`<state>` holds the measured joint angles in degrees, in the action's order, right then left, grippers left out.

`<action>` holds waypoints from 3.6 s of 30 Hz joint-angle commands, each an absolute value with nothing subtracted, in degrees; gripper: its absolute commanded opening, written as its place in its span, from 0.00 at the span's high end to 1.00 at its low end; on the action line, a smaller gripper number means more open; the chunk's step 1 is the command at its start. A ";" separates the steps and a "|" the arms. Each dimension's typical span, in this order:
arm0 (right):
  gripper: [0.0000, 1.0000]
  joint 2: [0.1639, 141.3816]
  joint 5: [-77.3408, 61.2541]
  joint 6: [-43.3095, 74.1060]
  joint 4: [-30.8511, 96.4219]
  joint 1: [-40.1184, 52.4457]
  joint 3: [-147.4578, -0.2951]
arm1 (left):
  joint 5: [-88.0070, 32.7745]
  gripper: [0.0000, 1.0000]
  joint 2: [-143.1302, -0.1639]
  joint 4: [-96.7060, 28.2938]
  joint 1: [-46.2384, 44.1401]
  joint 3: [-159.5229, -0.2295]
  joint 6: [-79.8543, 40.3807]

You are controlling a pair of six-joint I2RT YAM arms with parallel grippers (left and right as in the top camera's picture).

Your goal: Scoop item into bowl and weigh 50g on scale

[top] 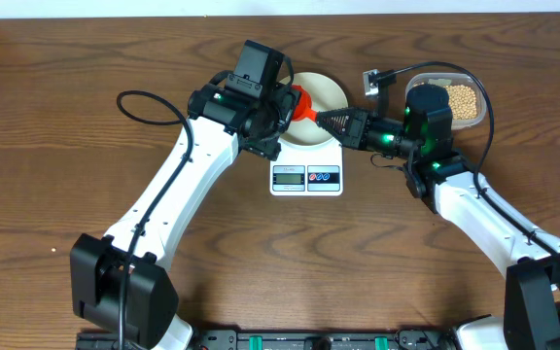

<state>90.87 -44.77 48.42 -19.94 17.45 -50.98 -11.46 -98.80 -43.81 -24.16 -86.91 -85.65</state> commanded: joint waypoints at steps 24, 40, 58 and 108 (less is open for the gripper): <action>0.99 88.66 -42.44 35.62 -9.58 5.93 -54.39 | 0.62 0.31 -98.89 -42.52 -21.54 -87.24 -35.35; 0.99 88.38 -38.24 22.17 21.96 -0.43 -77.38 | -4.56 0.31 -96.12 -40.86 -21.56 -87.24 -13.50; 0.99 88.29 -39.31 5.41 46.39 -20.80 -78.41 | -9.13 0.38 -96.12 -42.00 -21.98 -87.22 -6.24; 0.99 88.29 -30.94 5.54 47.07 -20.64 -78.41 | -0.84 0.87 -96.23 -42.02 -39.72 -76.42 -21.74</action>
